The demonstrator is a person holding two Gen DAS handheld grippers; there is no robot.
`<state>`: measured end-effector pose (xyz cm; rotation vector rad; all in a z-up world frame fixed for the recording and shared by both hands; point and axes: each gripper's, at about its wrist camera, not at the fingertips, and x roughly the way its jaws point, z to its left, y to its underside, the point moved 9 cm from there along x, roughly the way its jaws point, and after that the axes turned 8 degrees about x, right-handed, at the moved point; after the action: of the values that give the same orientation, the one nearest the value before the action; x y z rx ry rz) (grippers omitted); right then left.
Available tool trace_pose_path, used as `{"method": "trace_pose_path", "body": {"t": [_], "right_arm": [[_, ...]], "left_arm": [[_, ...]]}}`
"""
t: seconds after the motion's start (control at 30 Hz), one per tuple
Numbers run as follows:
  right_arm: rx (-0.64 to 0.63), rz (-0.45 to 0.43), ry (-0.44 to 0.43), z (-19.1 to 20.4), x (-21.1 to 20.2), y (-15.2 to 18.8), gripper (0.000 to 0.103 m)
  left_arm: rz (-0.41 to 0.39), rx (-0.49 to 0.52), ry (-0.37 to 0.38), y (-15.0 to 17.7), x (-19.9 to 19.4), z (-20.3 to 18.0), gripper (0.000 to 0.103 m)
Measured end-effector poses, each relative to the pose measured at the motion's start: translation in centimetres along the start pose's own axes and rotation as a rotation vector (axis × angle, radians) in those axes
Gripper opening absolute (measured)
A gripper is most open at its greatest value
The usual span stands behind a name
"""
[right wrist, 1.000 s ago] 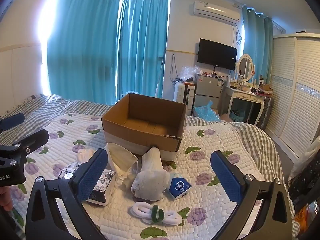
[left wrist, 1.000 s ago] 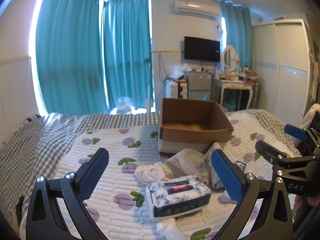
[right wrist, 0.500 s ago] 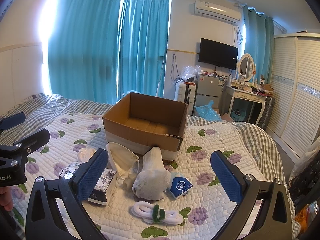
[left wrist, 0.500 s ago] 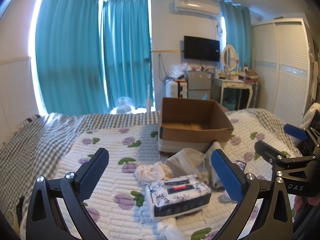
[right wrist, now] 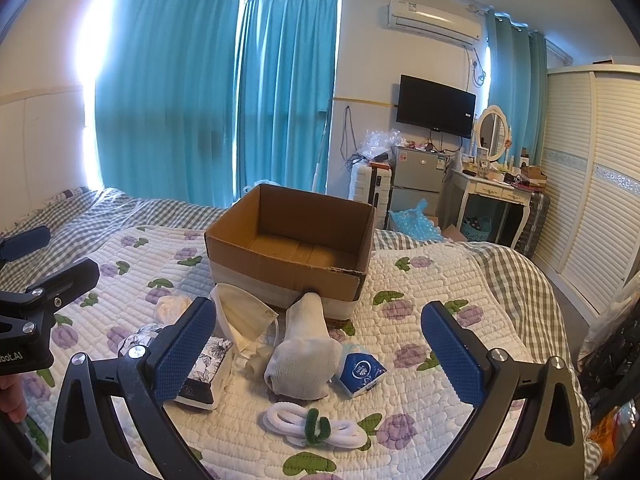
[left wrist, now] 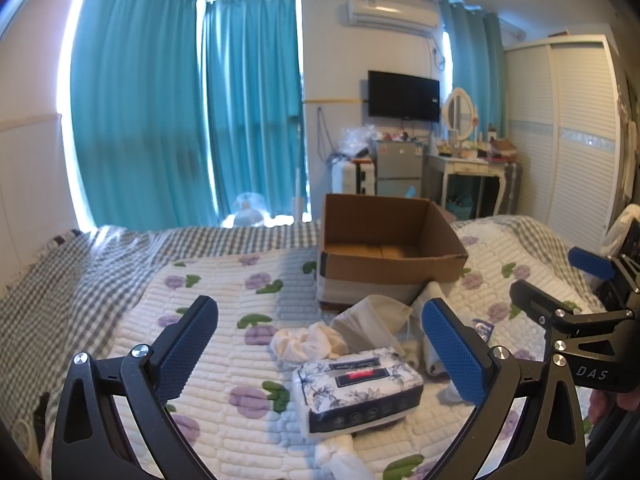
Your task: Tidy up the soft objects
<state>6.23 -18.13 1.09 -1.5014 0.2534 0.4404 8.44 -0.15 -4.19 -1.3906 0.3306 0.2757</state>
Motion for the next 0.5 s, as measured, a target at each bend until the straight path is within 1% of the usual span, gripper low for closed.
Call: {"method": "trace_pose_path", "body": {"t": [0.5], "right_arm": [[0.001, 0.002, 0.0, -0.08, -0.03, -0.03, 0.103]], "left_arm": [[0.004, 0.003, 0.007, 0.17, -0.12, 0.0, 0.103]]}}
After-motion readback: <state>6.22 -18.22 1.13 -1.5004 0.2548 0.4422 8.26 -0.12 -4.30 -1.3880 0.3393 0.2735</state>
